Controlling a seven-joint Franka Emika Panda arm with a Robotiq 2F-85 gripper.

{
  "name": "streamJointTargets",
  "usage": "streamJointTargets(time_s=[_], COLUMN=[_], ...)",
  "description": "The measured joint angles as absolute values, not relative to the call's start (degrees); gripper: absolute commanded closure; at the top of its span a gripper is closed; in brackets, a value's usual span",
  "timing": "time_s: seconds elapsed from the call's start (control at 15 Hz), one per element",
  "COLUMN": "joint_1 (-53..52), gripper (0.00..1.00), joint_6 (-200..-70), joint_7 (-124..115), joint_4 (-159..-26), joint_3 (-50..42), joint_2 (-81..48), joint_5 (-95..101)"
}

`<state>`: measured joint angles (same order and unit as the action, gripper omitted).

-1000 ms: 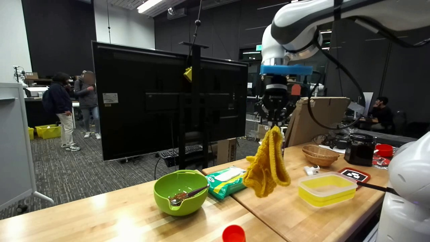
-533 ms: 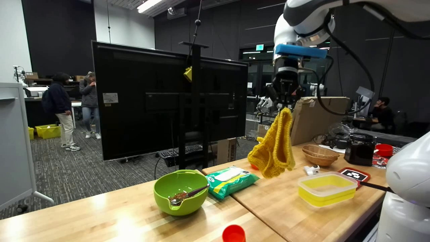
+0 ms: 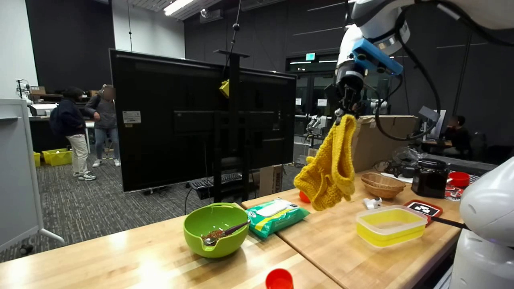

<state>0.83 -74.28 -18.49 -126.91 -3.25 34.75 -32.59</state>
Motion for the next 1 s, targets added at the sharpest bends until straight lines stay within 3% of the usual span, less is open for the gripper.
streamJointTargets(time_s=[0.47, 1.0], joint_1=[1.7, 1.6], gripper=[0.99, 0.99], joint_6=[-68.3, -70.3], joint_7=[0.5, 29.3], joint_4=[-129.2, -138.0], joint_3=[-8.2, -8.9], joint_2=[31.3, 19.3], joint_5=[-38.1, -44.6])
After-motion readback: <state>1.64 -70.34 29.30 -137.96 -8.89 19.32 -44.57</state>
